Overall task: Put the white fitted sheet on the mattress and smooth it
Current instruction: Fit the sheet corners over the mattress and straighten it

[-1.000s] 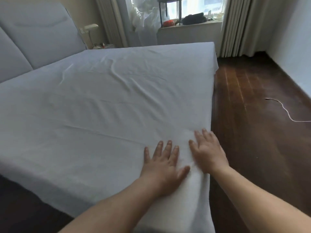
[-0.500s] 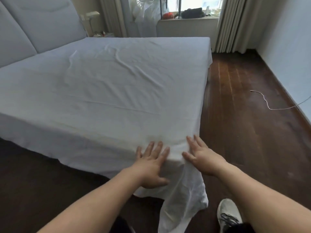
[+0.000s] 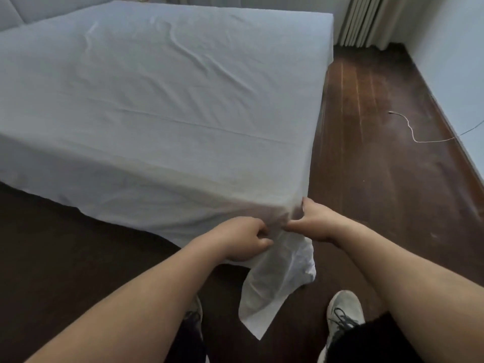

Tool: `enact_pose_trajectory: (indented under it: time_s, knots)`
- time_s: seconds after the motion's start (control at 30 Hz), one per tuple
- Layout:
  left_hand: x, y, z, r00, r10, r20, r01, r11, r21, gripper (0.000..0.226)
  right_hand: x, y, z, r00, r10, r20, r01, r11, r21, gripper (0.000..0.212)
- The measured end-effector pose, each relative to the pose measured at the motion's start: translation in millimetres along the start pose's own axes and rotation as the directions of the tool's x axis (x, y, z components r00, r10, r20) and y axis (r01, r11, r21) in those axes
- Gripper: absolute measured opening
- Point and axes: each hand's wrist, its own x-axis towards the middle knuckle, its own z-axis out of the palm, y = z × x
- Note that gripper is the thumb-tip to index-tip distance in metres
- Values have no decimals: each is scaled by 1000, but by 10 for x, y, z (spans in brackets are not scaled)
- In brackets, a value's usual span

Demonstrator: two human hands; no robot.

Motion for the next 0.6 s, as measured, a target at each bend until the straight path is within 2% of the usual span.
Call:
enact_pose_trajectory:
  time_s: [0.07,0.13,0.17,0.27,0.37,0.47,0.53,0.6]
  knots:
    - [76,87,72,997,40,64,-43,998,54,47,45,55,15,1000,21,23,-19,996,-86,65]
    - [195,134,114,991,76,108,-88,990,114,46,128,84,26,991,59,117,-36,981,-191,70]
    - [241,154,110,987,92,132,-110,984,138,44,155,79,23,985,77,154,-40,973,-229,65]
    - [415,154,48,976,127,177,-149,982,117,43,258,38,26,980,50,192,19,940,-341,29]
    - [522,174,1,966,150,211,-160,986,34,42,358,22,42,966,47,255,77,887,-455,27]
    - [556,213,50,941,165,295,-188,981,49,40,375,82,68,941,115,319,69,856,-512,22]
    - [570,260,79,939,155,307,-187,979,77,32,341,132,91,924,159,349,30,877,-480,32]
    - [631,302,115,948,107,300,-148,982,119,27,270,191,105,914,192,357,-15,896,-443,51]
